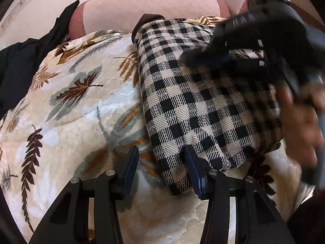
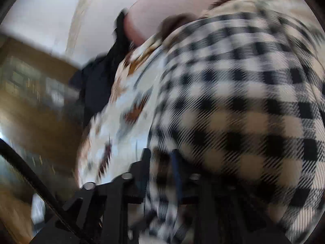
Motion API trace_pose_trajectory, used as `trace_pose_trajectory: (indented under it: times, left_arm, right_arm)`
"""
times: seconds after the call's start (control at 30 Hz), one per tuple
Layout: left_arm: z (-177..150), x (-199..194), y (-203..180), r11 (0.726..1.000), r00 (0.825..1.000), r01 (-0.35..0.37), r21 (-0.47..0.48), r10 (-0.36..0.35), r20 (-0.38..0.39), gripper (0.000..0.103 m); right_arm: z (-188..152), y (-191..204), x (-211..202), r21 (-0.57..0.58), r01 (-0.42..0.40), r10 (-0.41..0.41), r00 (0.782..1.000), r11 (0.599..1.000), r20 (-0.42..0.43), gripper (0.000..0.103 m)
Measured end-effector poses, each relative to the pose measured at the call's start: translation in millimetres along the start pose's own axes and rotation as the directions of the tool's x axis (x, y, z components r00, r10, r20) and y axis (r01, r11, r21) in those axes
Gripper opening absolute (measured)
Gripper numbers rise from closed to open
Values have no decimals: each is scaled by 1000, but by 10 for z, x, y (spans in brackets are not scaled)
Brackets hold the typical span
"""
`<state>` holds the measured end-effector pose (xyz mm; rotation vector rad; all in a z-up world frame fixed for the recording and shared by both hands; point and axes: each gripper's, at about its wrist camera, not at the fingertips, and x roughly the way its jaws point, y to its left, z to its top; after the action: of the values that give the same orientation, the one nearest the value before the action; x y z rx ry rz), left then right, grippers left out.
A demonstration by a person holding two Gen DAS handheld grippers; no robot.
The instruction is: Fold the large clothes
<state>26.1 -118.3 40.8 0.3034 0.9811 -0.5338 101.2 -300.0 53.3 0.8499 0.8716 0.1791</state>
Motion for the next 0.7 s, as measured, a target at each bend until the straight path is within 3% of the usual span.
trace_pose_trajectory:
  times: [0.07,0.1,0.13,0.17,0.2,0.3,0.43,0.63,0.7]
  left_arm:
    - [-1,-8,0,1000,1000,4,2,-4,3,47]
    - [0,-4,6,1000,1000,4,6,-4,4,47]
    - [-3,-10,5,1000,1000,4,10,-4,8,47]
    - [-7,-27,2,1000,1000,1,16,-1,12,47]
    - [-12,-41,3,1000,1000,-4,22,3,16,47]
    - [-39,-125,-30,998,999,-37,48,35,39,47]
    - [-108,-249,-78,996,997,-65,62,61,55,47]
    - [-185,-388,-8,998,997,-57,5,57,52,52]
    - [-181,-429,73,999,998,-41,-28,42,49,53]
  right_arm:
    - [131,-136,-232,90,104,-118,979,991,167,9]
    - [170,-229,-365,150,182,-214,948,972,237,12]
    - [188,-324,-480,206,256,-307,911,945,275,25]
    - [192,-407,-583,247,295,-362,883,923,299,28]
    - [184,-491,-683,282,300,-383,870,911,311,28]
    - [124,-553,-927,311,274,-374,866,910,331,29]
    - [-10,-358,-1133,206,347,-400,846,915,352,33]
    - [-378,-280,-1184,51,432,-428,856,900,291,34]
    - [-492,-270,-1182,29,443,-433,858,896,275,41]
